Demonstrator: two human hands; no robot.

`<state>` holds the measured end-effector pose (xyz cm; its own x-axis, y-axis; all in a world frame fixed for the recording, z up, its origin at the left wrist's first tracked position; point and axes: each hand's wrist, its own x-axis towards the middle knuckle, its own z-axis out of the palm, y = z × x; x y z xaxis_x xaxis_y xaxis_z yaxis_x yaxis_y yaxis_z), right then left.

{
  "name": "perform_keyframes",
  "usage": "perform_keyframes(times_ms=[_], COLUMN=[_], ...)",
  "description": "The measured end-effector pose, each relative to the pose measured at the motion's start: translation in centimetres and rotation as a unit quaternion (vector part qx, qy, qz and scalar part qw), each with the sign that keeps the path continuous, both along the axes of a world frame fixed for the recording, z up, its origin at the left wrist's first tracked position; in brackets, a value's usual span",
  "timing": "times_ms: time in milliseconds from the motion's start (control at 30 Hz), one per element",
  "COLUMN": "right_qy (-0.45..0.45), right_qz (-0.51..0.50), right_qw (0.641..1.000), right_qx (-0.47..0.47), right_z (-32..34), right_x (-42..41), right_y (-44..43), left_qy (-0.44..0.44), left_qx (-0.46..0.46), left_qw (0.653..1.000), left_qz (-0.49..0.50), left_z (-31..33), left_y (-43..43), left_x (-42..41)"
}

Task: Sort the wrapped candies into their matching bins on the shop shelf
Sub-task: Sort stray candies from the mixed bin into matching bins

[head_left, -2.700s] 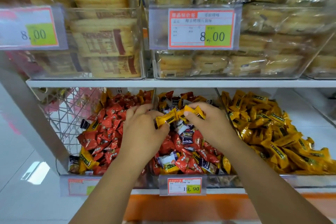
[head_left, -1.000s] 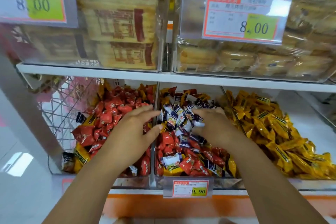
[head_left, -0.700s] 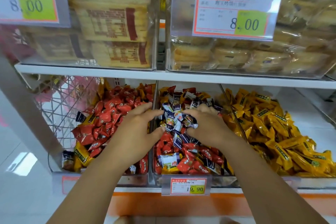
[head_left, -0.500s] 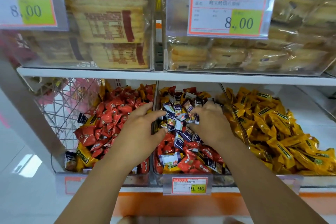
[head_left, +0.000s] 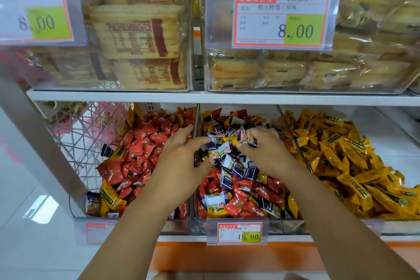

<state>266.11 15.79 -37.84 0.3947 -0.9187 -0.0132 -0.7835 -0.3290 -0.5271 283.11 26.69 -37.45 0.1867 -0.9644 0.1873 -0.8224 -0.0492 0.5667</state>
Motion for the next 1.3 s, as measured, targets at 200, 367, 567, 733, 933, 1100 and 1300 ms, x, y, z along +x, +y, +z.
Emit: perform_keyframes(times_ms=[200, 367, 567, 733, 933, 1100, 1300], right_qy=[-0.220, -0.267, 0.053, 0.246, 0.212, 0.058, -0.303], right_qz=[0.057, 0.035, 0.066, 0.136, 0.112, 0.085, 0.039], right_qw=[0.965, 0.951, 0.996, 0.958, 0.968, 0.994, 0.945], right_qx=[0.133, 0.154, 0.005, -0.055, -0.078, -0.032, 0.117], right_z=[2.3, 2.1, 4.6, 2.6, 1.7, 3.2, 3.7], right_x=[-1.6, -1.5, -4.1, -3.9, -3.9, -4.2, -0.1], right_y=[1.5, 1.9, 1.5, 3.0, 2.5, 2.5, 4.4], left_qy=[-0.084, -0.044, -0.009, 0.033, 0.089, 0.132, 0.199], left_qx=[-0.101, -0.118, -0.120, -0.069, -0.058, -0.041, -0.001], left_qw=[0.991, 0.992, 0.992, 0.997, 0.994, 0.989, 0.979], left_qz=[-0.018, -0.014, 0.025, -0.031, -0.037, -0.042, -0.053], left_z=[0.2, 0.4, 1.4, 1.1, 1.4, 1.8, 2.3], left_y=[-1.4, -1.7, -1.0, -0.6, 0.2, 1.2, 1.8], left_x=[-0.7, -2.0, -1.3, -1.2, -0.5, 0.6, 1.1])
